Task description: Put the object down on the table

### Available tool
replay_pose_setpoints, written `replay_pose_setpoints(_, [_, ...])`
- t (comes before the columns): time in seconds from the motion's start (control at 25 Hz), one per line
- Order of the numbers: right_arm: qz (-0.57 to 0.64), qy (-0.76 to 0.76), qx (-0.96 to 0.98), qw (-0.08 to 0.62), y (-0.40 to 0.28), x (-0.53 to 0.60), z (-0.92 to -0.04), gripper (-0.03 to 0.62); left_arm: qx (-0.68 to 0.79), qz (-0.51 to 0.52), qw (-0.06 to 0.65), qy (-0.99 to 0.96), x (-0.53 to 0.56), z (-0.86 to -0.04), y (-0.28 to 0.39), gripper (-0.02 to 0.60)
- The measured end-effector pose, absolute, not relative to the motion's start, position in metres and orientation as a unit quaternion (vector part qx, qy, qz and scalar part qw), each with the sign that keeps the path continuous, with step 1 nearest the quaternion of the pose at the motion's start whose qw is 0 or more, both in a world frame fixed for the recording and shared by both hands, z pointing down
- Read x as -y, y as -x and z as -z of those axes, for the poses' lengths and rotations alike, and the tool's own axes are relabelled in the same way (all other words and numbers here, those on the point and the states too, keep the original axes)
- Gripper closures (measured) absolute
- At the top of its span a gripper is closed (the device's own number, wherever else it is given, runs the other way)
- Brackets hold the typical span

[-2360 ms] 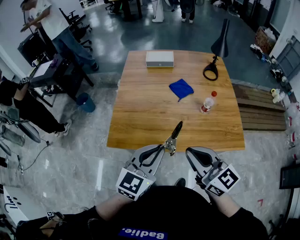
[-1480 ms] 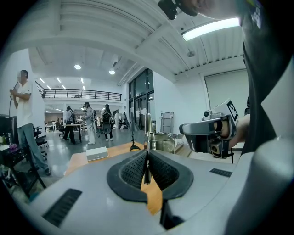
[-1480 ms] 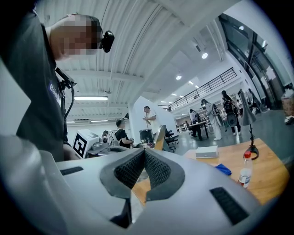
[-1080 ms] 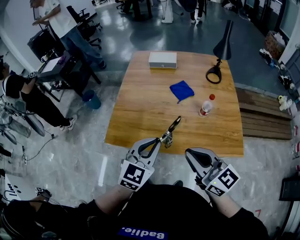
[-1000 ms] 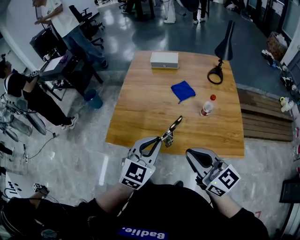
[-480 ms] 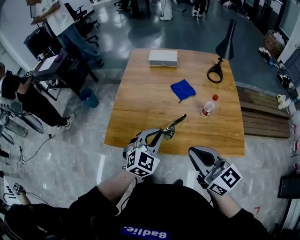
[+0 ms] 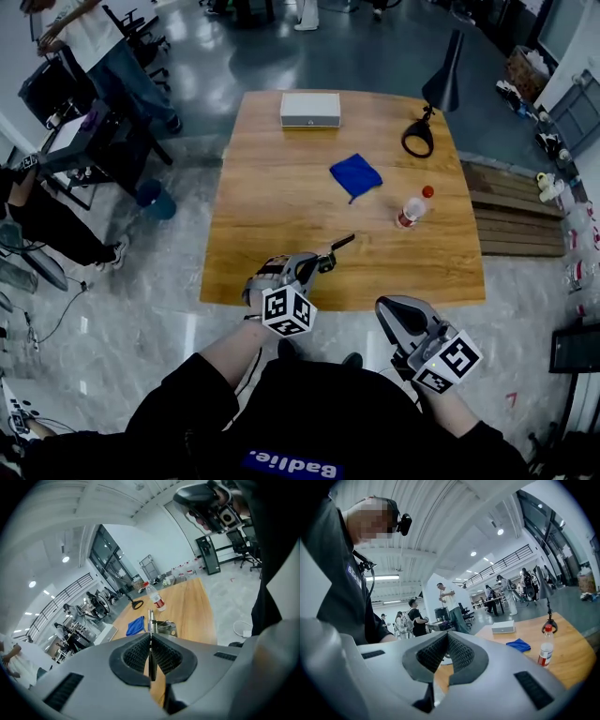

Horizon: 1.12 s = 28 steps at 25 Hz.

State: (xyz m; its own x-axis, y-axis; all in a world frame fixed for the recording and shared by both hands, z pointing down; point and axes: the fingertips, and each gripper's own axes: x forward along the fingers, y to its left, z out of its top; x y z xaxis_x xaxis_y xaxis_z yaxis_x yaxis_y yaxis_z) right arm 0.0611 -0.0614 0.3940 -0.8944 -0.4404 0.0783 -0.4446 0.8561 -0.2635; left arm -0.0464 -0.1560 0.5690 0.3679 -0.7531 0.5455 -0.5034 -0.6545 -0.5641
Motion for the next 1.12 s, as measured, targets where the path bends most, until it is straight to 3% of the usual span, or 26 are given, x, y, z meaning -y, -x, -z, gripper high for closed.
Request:
replay_pose_setpoints(0.56, [-0.168, -0.282, 0.944, 0.036, -0.077, 0.07, -0.414, 0.589, -0.295, 0.506, 0.198, 0.786, 0.2, -0.67, 0.045, 0.56])
replay_pose_setpoints(1.12, [-0.185, -0.312, 0.932, 0.024, -0.083, 0.074, -0.41, 0.589, -0.267, 0.532, 0.198, 0.779, 0.224, -0.72, 0.053, 0.56])
